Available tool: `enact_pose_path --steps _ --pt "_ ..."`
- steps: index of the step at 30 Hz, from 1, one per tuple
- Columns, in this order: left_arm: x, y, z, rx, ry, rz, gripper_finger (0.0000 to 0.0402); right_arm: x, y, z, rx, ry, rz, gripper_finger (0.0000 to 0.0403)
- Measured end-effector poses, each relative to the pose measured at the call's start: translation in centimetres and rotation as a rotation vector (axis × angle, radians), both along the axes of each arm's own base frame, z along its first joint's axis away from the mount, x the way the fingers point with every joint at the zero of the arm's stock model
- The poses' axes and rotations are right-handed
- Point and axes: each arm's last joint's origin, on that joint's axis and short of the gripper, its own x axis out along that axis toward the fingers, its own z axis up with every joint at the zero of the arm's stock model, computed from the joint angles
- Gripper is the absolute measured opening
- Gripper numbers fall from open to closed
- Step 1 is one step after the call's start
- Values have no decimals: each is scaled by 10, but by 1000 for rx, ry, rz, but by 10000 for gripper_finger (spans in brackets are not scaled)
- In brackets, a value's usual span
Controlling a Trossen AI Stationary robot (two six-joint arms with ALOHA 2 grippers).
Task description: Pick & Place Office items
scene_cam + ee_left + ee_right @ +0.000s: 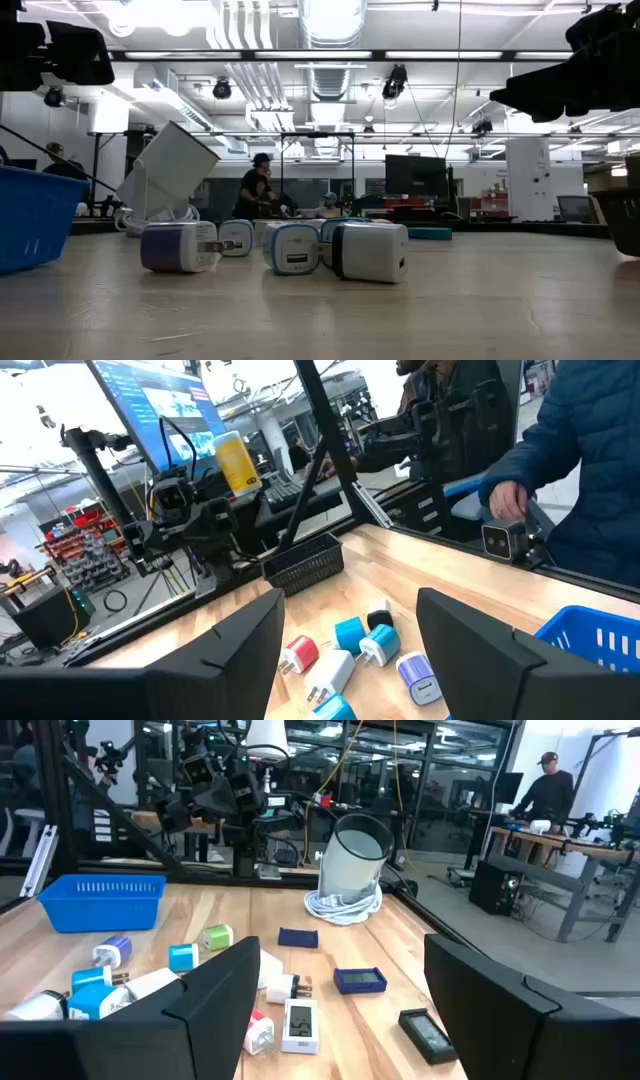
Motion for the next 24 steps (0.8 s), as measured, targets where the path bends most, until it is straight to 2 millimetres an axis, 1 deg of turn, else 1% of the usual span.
enact_pose_path --steps 22,24 --pt "0 0 0 0 0 -2 234 0 0 0 0 0 0 276" --pt "0 0 0 0 0 -2 234 0 0 1 22 -13 1 276"
